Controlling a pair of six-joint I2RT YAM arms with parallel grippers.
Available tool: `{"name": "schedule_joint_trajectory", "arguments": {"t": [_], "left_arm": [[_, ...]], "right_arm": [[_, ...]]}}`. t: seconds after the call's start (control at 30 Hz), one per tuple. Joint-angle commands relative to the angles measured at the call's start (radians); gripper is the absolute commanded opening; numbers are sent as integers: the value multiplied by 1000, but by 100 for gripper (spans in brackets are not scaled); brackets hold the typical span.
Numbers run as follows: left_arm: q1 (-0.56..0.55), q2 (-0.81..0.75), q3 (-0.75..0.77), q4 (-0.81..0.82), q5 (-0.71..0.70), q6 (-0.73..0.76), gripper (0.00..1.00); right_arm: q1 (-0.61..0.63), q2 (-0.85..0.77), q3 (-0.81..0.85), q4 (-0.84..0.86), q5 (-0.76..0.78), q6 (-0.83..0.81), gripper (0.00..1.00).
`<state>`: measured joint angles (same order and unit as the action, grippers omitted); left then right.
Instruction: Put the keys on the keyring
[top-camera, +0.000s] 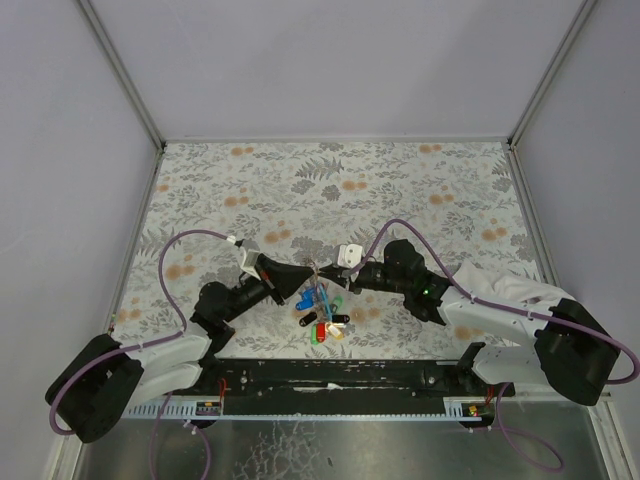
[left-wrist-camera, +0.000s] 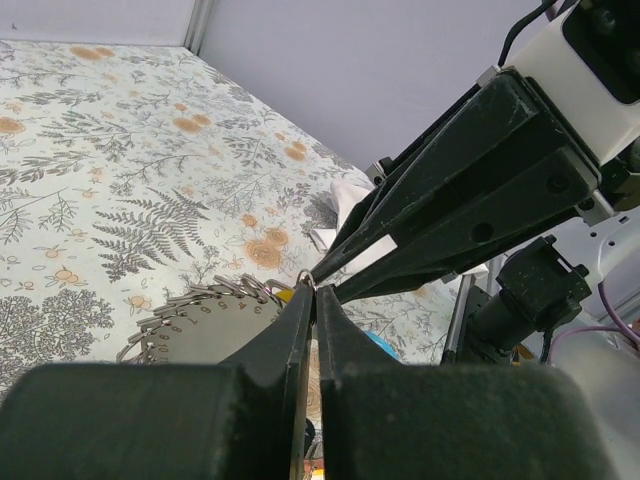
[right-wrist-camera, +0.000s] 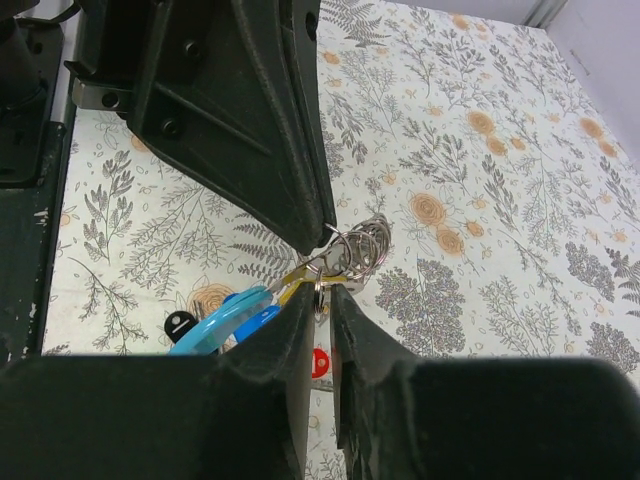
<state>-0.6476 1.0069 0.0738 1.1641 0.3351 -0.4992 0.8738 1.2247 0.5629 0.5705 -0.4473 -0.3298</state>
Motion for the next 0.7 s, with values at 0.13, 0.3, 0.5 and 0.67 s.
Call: {"name": "schedule_joint_trajectory", "arguments": {"t": [0.13, 0.3, 0.5, 0.67], "left_arm": [[-19, 11, 6, 143, -30, -2, 0], [-37, 27, -1, 176, -92, -17, 0], [-65, 34, -34, 240, -226, -48, 0], [-87, 51, -38, 265, -251, -40, 0]], "right_arm": [[15, 6, 3, 63, 20, 9, 0], [34, -5, -6, 63, 19, -9, 0], [78, -13, -21, 53, 78, -54, 0], [118, 10, -6, 48, 132, -87, 0]]}}
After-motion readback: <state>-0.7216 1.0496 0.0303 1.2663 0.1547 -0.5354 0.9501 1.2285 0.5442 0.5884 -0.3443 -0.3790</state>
